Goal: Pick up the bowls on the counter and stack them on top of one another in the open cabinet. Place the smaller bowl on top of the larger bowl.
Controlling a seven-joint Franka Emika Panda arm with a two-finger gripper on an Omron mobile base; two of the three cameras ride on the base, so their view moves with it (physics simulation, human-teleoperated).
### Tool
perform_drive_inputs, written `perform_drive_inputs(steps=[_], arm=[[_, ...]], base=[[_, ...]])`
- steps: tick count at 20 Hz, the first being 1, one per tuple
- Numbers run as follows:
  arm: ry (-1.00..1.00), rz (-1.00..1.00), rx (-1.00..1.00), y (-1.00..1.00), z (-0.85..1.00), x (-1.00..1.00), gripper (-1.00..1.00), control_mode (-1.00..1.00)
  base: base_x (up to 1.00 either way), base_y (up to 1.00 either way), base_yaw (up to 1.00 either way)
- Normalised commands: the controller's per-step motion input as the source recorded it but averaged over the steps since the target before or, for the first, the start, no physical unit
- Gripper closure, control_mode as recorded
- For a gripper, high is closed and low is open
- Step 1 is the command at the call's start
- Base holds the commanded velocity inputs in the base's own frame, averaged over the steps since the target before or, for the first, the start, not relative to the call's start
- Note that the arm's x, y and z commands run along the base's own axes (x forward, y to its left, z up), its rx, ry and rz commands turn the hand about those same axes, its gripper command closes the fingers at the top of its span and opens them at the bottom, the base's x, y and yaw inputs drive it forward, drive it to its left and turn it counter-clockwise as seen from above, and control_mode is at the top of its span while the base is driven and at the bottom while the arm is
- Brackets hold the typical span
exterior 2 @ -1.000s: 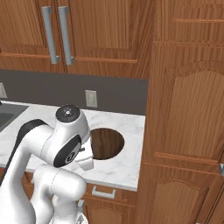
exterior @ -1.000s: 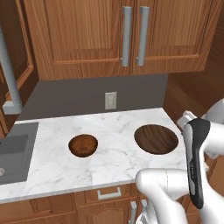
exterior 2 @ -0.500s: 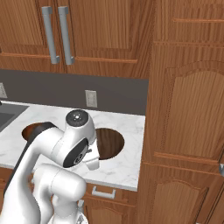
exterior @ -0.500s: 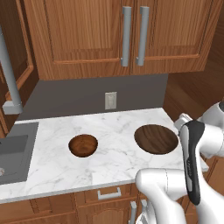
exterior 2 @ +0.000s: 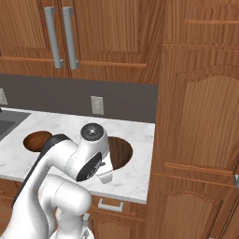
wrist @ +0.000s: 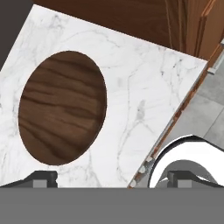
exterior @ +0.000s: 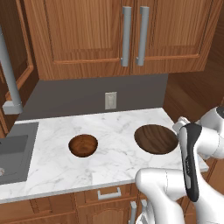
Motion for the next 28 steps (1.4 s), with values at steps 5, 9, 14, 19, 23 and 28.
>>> perform_drive_inputs(steps=[5,9,14,19,23,28], arm=[[-0.02,0.03,0.01,-0.07,-0.16,0.22,-1.0,-1.0],[0.0,0.03,0.0,-0.06,-0.2,0.2,-1.0,-1.0],[0.03,0.03,0.02,-0.07,-0.17,0.23,-1.0,-1.0],[0.01,0.02,0.01,-0.03,-0.17,0.24,-1.0,-1.0],[0.01,0.02,0.01,-0.03,-0.18,0.23,-1.0,-1.0],[0.01,0.02,0.01,-0.05,-0.2,0.22,-1.0,-1.0]], base=[[0.0,0.0,0.0],[0.0,0.0,0.0],[0.0,0.0,0.0],[0.0,0.0,0.0],[0.0,0.0,0.0],[0.0,0.0,0.0]])
